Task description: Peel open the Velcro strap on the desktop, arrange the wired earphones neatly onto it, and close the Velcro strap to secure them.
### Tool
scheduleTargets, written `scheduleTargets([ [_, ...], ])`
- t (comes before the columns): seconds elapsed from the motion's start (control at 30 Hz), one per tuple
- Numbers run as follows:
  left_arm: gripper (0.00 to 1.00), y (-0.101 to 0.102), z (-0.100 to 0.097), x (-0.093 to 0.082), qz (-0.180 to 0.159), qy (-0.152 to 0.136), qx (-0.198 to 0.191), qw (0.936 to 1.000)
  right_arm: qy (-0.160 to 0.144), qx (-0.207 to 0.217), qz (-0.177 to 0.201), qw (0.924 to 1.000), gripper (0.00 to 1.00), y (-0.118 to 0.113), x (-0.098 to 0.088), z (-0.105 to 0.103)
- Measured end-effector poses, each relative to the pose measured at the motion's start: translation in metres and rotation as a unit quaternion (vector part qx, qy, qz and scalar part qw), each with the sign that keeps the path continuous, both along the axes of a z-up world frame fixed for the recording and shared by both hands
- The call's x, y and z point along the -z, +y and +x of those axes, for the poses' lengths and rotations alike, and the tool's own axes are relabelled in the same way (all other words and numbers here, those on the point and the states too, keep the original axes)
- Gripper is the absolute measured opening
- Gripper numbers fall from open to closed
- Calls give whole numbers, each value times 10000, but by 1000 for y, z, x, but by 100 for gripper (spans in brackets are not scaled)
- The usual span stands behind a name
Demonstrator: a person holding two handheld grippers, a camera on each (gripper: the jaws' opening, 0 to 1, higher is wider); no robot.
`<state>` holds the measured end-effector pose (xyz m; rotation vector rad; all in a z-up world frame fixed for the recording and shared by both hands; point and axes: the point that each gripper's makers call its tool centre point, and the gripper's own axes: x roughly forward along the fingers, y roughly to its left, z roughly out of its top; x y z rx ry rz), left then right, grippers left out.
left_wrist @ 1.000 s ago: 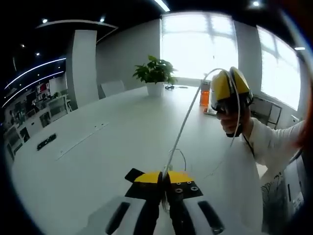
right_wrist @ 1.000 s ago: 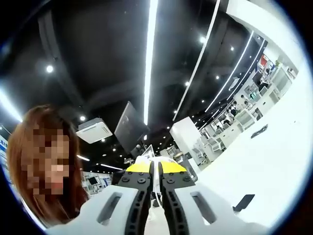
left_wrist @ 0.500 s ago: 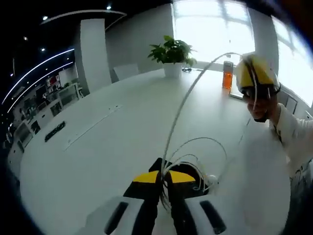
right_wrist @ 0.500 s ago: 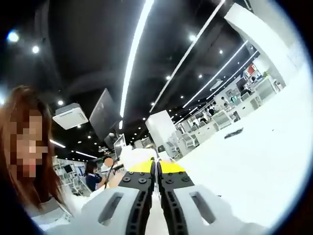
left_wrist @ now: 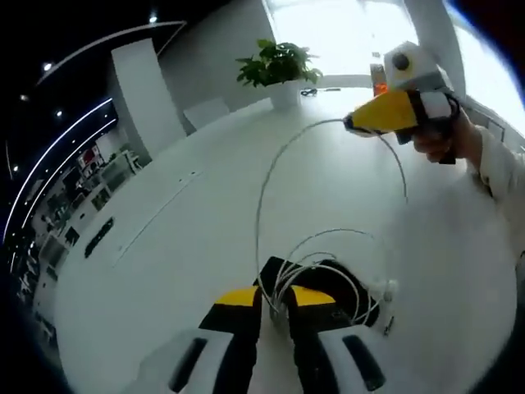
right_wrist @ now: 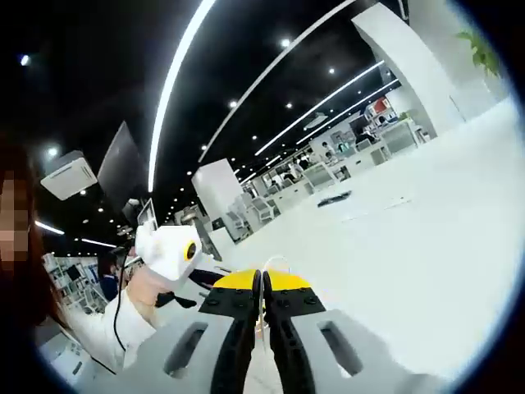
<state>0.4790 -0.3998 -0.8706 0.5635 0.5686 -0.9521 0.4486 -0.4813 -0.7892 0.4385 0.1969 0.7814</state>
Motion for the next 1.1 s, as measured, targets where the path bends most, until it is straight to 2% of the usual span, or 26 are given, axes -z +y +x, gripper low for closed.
scheduleTargets([
  [0.23,17,2,0,0,-14,-13,43,10000,517,112,-28,9986,5,-9,26,5],
  [0.4,17,9,5,-4,39,2,122,9999,831,-9,-69,9965,5,-9,39,-2],
  [0.57,17,11,5,-9,114,-175,116,9997,950,-101,-277,9950,5,-6,49,-9],
  [0.77,17,12,1,-22,107,-428,201,9988,1032,-249,-754,9915,5,0,63,-20],
  [0.97,17,7,-7,-14,228,-454,326,9982,1102,-422,-1098,9869,5,9,74,-29],
  [1.1,17,11,-10,-16,210,-458,272,9984,934,-463,-1315,9858,9,8,73,-30],
])
